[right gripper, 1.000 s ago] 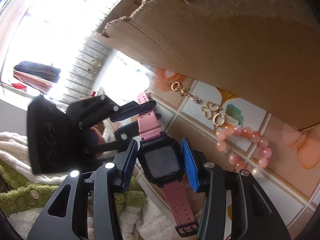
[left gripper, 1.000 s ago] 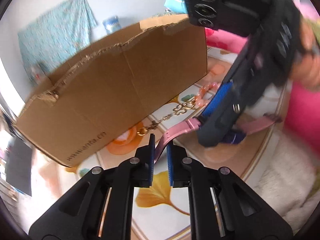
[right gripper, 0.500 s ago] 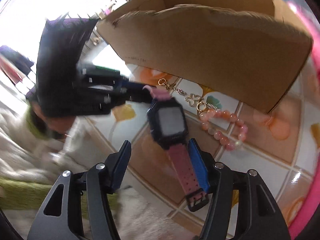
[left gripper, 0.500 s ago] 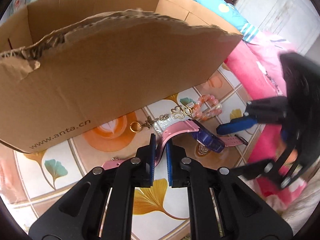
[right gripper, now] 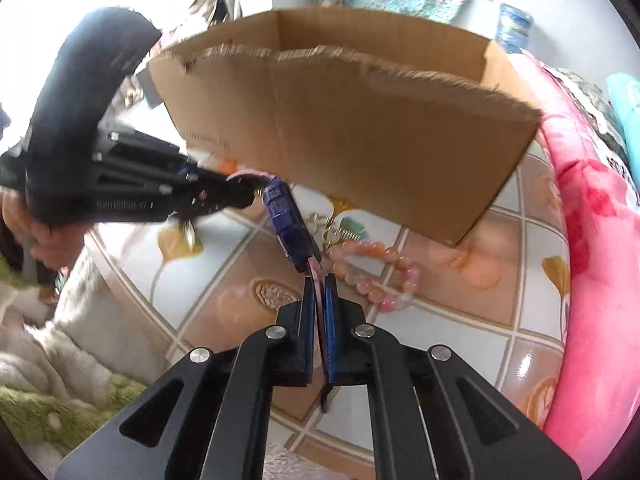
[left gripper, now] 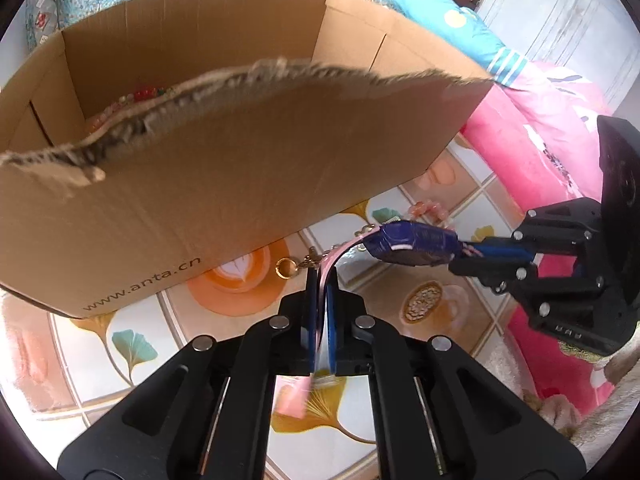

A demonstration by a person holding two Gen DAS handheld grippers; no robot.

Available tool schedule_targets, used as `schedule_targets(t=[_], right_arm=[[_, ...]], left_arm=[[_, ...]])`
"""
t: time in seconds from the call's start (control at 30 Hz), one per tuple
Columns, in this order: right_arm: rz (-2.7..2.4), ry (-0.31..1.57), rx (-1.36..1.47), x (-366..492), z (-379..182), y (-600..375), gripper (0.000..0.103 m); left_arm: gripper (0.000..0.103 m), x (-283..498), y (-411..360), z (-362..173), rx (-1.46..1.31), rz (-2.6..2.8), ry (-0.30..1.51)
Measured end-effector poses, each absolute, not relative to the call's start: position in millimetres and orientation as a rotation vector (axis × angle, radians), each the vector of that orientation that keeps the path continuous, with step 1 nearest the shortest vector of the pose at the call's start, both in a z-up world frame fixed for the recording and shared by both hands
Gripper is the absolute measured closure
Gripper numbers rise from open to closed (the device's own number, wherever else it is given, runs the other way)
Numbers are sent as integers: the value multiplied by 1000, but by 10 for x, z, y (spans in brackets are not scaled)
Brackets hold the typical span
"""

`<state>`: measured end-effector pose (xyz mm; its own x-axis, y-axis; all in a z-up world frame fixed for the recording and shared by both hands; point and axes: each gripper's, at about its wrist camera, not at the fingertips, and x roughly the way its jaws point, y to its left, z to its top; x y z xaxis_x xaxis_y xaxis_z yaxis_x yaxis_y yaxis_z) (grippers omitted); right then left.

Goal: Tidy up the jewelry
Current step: 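Grasp the pink strap with the left gripper while the right gripper holds the watch face, then carry the watch into the box with both grippers and open the left gripper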

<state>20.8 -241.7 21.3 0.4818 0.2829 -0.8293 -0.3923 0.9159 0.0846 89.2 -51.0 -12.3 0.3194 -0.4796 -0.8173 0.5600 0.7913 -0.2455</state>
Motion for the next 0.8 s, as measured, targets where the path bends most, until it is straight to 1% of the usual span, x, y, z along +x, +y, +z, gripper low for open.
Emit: schedule_targets(t=[0.27, 0.37, 0.6, 0.7, 0.8], right_arm=[[422, 935, -7, 176, 567, -2571, 98], [434, 896, 20, 146, 737, -2418, 98], [475, 781, -89, 424, 1362, -2167, 98], [513, 808, -77, 747, 1489, -2147, 98], [534, 908, -36, 1159, 1421, -2150, 98]], left_arm=[[100, 729, -325, 289, 40, -703, 961], [100, 674, -280, 503, 18, -718, 916], [100, 790, -237, 1087, 6, -710, 819], [101, 1010, -189, 1259, -9, -692, 815], [101, 1381, -168, 1256, -32, -657, 882]])
